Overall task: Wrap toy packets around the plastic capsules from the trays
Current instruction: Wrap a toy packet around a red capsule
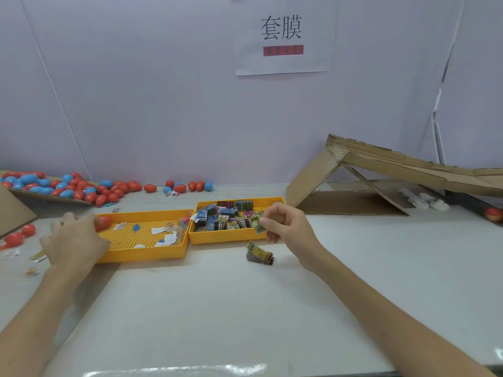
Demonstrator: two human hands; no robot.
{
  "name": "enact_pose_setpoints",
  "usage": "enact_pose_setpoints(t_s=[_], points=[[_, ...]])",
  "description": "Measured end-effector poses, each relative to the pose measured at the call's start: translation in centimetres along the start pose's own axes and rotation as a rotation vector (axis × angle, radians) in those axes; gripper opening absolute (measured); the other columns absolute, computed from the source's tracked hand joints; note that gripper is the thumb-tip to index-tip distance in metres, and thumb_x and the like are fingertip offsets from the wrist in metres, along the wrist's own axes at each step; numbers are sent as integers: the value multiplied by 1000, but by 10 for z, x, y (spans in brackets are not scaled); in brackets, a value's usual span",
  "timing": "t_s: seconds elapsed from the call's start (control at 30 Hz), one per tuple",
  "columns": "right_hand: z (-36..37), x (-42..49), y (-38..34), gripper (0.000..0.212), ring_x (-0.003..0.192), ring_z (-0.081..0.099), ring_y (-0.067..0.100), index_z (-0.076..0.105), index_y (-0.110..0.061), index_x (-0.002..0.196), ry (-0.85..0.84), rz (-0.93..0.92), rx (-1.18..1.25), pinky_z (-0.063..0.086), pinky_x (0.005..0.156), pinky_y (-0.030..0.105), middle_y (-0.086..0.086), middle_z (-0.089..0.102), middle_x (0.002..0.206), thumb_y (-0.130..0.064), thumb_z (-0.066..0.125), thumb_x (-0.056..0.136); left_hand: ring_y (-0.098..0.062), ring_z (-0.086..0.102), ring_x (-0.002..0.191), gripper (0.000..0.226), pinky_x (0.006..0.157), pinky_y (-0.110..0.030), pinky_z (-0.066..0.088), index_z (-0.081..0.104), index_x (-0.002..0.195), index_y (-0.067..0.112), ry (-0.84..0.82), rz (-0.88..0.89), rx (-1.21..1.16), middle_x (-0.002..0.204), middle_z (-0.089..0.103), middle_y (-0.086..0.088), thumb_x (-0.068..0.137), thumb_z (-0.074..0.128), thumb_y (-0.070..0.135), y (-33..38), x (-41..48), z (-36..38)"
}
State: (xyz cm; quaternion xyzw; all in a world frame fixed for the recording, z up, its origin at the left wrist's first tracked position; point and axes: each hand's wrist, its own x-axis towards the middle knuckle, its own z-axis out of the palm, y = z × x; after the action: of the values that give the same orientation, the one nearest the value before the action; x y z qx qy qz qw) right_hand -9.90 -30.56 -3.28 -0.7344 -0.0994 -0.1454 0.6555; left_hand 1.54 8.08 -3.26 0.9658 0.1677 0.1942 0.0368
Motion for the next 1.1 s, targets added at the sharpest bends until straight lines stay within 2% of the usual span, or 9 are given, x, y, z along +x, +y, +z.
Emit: enact_pose_setpoints(t_s=[0.07, 0.13, 0.23, 0.33, 0.5, 0.73, 0.97, 1.1], points=[[0, 0, 0, 14, 51, 54, 10, 61, -12, 84, 0, 6, -4, 48, 60, 29, -10, 64, 58, -7, 67, 94, -37, 51, 114, 32, 87, -44, 50, 69, 119, 23, -121, -31, -23, 116, 59, -16, 87, 70, 19, -2, 6, -2], [0, 0, 0, 13, 51, 55, 10, 61, -12, 84, -2, 9, -8, 49, 59, 27, -10, 64, 58, -7, 67, 94, -36, 53, 107, 24, 84, -41, 52, 72, 113, 19, -153, -10, -44, 107, 60, -14, 89, 69, 16, -2, 9, -3], [0, 0, 0, 13, 52, 55, 10, 62, -12, 84, -5, 12, -11, 50, 58, 26, -9, 64, 59, -7, 67, 94, -34, 56, 99, 22, 89, -40, 52, 72, 109, 14, -148, 31, -68, 100, 62, -14, 88, 68, 9, 0, 11, -4], [-1, 0, -1, 13, 52, 55, 12, 62, -12, 84, -10, 14, -7, 49, 59, 28, -8, 64, 60, -7, 68, 94, -33, 57, 95, 16, 87, -42, 52, 73, 104, 9, -151, 3, -96, 94, 63, -15, 88, 70, 7, -5, 15, -4], [-1, 0, 0, 13, 51, 55, 10, 62, -12, 83, -16, 12, -14, 49, 56, 23, -9, 64, 59, -7, 68, 94, -36, 56, 100, 7, 85, -45, 54, 74, 93, 8, -84, -29, -174, 95, 64, -16, 89, 69, 7, -9, 9, 2], [-1, 2, 2, 16, 52, 57, 12, 64, -15, 79, -7, 18, -19, 47, 54, 23, -7, 64, 62, -7, 70, 92, -37, 57, 104, 17, 83, -43, 57, 75, 92, 20, 64, -108, -307, 100, 68, -14, 86, 70, 4, -10, 3, 15], [0, 3, 4, 13, 54, 59, 15, 66, -15, 82, -6, 19, -56, 48, 57, 28, -4, 66, 64, -8, 70, 92, -36, 55, 106, 25, 81, -44, 56, 69, 79, 28, 78, -131, -361, 102, 70, -12, 90, 67, 6, -8, 0, 17], [0, 2, 4, 12, 55, 59, 16, 65, -13, 83, -7, 20, -65, 48, 58, 30, -3, 66, 63, -7, 70, 92, -36, 55, 108, 22, 83, -44, 55, 75, 88, 23, 83, -119, -417, 106, 70, -13, 90, 66, 3, -8, -4, 15]])
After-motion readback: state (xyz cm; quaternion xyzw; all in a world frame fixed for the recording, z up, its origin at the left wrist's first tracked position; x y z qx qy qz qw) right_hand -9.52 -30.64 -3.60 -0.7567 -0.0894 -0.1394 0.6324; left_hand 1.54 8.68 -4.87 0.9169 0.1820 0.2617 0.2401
